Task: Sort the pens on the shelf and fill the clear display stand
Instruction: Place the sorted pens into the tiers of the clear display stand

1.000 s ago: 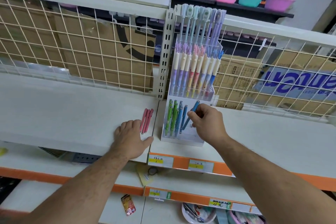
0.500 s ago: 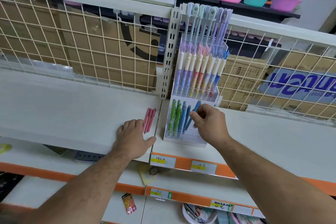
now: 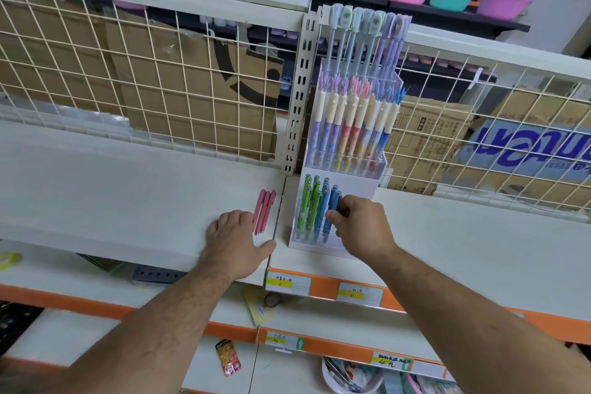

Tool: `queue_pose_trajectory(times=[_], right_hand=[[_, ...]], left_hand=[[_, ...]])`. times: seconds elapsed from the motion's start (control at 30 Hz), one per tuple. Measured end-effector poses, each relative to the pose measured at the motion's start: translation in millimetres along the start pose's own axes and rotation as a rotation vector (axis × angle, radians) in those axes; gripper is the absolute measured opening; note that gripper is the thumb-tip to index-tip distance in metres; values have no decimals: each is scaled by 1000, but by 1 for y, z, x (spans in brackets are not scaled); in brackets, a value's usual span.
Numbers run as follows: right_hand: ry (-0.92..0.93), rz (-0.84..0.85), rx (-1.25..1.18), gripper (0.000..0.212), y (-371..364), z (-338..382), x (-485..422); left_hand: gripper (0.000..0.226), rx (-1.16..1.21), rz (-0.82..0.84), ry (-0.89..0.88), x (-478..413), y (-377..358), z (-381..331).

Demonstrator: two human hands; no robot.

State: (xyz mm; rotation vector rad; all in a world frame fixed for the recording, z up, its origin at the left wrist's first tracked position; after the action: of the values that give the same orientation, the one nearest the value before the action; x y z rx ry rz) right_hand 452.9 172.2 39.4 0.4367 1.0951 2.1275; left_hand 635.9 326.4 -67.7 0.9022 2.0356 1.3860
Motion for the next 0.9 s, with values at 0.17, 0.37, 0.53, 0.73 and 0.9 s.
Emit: queue_pose_trajectory(times=[0.17, 0.37, 0.53, 0.73, 0.9], right_hand=[[-69, 11, -61, 14, -3, -7, 1], [-72, 0, -73, 16, -7, -6, 3], [-84, -17, -92, 15, -9, -8, 8], [-109, -57, -62, 18, -8, -11, 18], [-65, 30, -13, 21, -26, 0, 33]], left_hand=[[63, 6, -13, -4, 0, 0, 1], [62, 12, -7, -2, 0, -1, 1], [64, 5, -8, -2, 1, -1, 1], [65, 16, -5, -10, 0, -1, 1], [58, 53, -8, -8, 0, 1, 2]])
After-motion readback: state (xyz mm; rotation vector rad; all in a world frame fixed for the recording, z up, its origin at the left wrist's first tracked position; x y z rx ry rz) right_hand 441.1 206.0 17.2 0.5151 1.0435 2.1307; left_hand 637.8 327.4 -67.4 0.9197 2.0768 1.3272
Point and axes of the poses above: each hand's wrist, its own x-axis away from the middle knuckle, its own y-axis out of the back of the hand, z = x × y, the point moved 7 cm from there along -x, towards the middle knuckle, and after that the axes turned 7 degrees about z, right-handed, at the moved point
